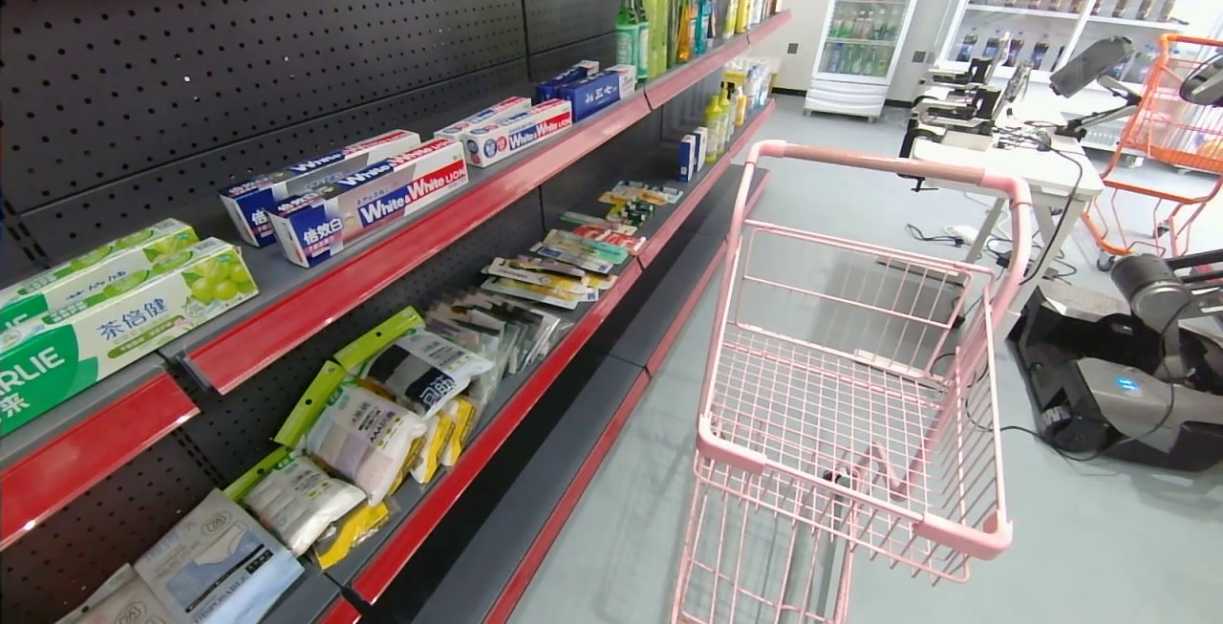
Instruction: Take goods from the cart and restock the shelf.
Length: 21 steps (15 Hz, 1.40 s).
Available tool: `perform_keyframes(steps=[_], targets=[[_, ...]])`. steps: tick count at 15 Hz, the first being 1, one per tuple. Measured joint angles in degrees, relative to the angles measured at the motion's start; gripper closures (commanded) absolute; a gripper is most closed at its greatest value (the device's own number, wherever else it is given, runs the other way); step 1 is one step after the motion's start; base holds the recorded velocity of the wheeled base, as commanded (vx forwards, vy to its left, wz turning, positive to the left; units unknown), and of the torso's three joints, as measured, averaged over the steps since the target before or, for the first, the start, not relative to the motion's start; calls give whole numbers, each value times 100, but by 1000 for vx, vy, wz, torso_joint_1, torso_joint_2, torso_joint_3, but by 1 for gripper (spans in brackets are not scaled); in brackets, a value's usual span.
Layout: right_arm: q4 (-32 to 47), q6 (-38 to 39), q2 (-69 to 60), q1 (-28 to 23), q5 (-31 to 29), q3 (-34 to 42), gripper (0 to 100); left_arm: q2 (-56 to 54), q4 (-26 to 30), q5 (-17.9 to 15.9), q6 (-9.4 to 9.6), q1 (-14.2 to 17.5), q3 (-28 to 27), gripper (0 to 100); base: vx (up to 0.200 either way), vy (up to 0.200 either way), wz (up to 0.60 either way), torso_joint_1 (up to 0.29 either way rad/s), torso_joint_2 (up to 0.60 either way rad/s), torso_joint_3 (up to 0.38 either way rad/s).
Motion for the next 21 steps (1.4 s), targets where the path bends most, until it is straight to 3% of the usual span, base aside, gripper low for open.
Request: perform_keyframes(steps=[7, 21], targets=[[44, -372, -430, 33, 301, 167, 100, 0, 2, 0, 2, 0, 0, 0, 0, 0, 0, 28, -63, -38], [13, -616, -469, 24, 393, 135, 100, 0, 0, -7, 10, 0, 0, 0, 0, 0, 0, 219, -485, -266]])
